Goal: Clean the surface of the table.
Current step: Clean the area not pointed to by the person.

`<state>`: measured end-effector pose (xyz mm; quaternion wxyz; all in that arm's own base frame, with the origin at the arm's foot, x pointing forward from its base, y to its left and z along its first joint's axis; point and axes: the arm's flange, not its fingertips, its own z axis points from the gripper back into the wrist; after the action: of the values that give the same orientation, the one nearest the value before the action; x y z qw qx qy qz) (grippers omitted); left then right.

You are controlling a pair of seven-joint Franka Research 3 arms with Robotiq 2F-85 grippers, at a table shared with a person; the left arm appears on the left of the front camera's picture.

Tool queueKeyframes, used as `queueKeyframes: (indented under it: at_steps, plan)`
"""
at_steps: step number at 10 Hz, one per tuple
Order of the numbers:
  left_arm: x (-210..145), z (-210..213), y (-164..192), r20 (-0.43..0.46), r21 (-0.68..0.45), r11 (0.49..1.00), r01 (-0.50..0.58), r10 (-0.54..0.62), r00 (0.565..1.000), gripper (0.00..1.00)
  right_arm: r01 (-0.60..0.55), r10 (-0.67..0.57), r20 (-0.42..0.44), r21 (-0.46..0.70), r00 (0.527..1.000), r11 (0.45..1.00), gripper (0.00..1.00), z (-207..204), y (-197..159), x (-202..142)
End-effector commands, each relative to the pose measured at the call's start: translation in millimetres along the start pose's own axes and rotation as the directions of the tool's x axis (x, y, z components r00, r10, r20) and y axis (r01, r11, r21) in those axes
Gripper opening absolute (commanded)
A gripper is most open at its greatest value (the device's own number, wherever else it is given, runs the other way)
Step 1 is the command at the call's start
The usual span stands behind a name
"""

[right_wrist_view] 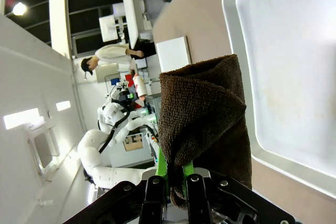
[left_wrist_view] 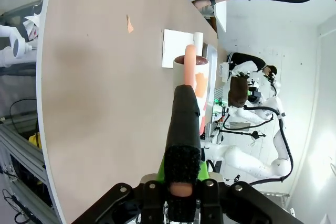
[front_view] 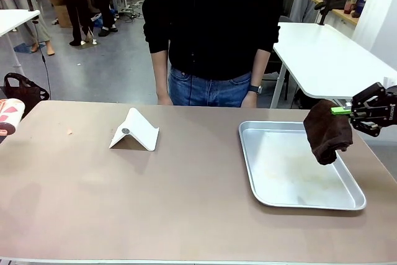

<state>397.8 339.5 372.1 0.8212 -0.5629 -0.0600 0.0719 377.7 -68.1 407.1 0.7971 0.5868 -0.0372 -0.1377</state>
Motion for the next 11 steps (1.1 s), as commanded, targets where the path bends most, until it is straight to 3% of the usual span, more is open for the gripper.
queueKeyframes:
  at_steps: [1, 6, 9, 11]
  plan:
    - [20, -15, -6, -0.010, 0.038, 0.999, 0.007, -0.007, 1.000, 0.22, -0.018, 0.018, -0.008, 0.004, 1.000, 1.000, 0.12, 2, 1, -1]
    - [103, -68, 7, 0.085, 0.197, 0.975, -0.106, 0.091, 0.992, 0.22, -0.018, 0.018, -0.008, 0.004, 1.000, 1.000, 0.12, 2, 1, -1]
    - [125, -79, 20, 0.114, 0.254, 0.956, -0.147, 0.121, 0.986, 0.22, -0.018, 0.018, -0.008, 0.004, 1.000, 1.000, 0.12, 2, 1, -1]
    - [125, -82, 28, 0.086, 0.272, 0.947, -0.172, 0.154, 0.984, 0.22, -0.018, 0.018, -0.008, 0.004, 1.000, 1.000, 0.12, 2, 1, -1]
